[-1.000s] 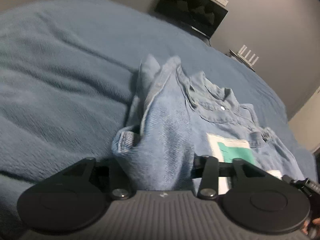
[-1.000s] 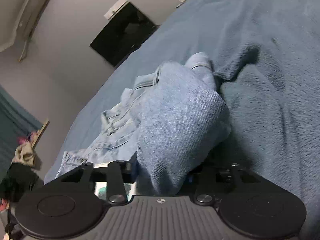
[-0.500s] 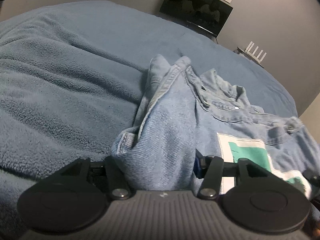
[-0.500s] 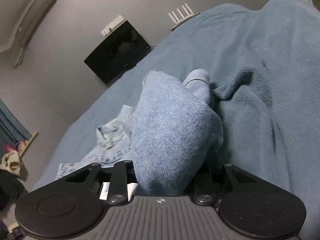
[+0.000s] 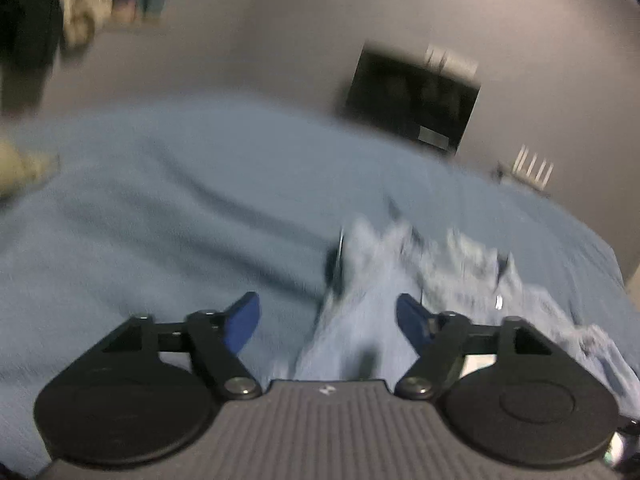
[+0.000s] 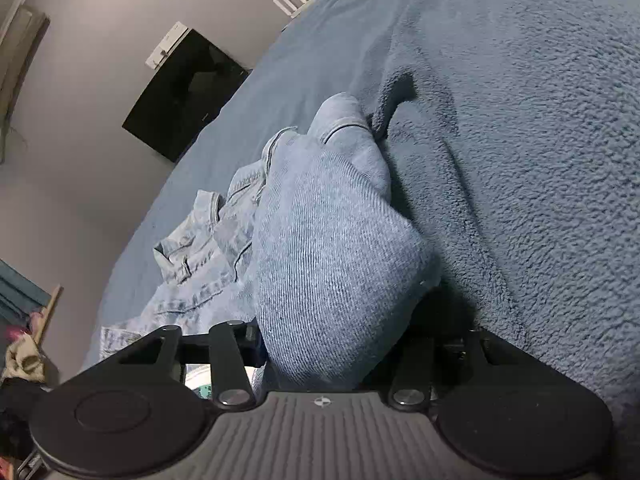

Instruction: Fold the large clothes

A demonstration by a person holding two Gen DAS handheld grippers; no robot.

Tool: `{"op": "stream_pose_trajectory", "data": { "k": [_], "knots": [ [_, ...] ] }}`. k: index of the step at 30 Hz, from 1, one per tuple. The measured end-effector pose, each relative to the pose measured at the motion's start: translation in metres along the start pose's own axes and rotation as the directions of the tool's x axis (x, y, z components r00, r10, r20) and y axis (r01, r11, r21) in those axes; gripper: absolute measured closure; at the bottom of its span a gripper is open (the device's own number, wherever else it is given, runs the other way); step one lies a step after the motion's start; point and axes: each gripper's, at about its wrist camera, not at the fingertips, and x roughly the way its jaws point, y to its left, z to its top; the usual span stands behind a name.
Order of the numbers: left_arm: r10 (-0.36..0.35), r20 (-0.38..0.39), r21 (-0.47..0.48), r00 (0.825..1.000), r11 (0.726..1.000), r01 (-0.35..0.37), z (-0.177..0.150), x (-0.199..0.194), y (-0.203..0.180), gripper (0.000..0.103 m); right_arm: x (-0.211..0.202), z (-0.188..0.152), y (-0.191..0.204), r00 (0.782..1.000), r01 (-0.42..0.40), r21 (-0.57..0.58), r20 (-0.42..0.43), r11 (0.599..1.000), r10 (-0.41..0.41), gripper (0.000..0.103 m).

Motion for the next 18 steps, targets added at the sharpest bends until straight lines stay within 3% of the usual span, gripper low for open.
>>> {"op": "stream_pose_trajectory", "data": {
  "k": [2,4,8,10,13,16,18],
  "knots": [
    [-0.084,0.024,0.035,0.996,0.996,0.084,0.005,-0.002,-0.008,0.024,-0.007,-0.001,-0.001,1.0,0.005,0.001,0.006,1.0,-0.005,0.049],
    [-0.162,-0.038,0.078,0.986,0.983,0.164,0.006,0.007,-0.022,0.024,-0.016,-0.004,-0.003,1.0,0.011,0.008,0.018,1.0,-0.011,0.048],
    [-0.221,-0.138,0.138,0.965,0.961,0.24,-0.007,0.036,-0.045,0.025,-0.015,-0.006,-0.001,0.999,0.015,0.011,0.049,1.0,-0.016,0.048],
    [-0.196,-0.183,0.179,0.964,0.957,0.228,-0.015,0.054,-0.052,0.03,-0.015,-0.007,-0.002,0.998,0.018,-0.005,0.062,1.0,-0.017,0.052],
    [-0.044,-0.26,0.253,0.965,0.961,0.112,-0.025,0.086,-0.049,0.039,-0.011,-0.005,-0.003,0.996,0.034,-0.019,0.078,0.999,-0.033,0.058],
    [-0.051,-0.344,0.142,0.937,0.984,0.106,-0.028,0.106,-0.023,0.038,0.0,-0.003,-0.009,0.997,0.063,-0.013,0.053,0.998,-0.062,0.056],
    [-0.054,-0.345,0.136,0.937,0.985,0.106,-0.024,0.107,-0.023,0.039,0.001,-0.001,-0.005,0.998,0.064,-0.035,0.031,0.997,-0.063,0.053]
  ]
}}
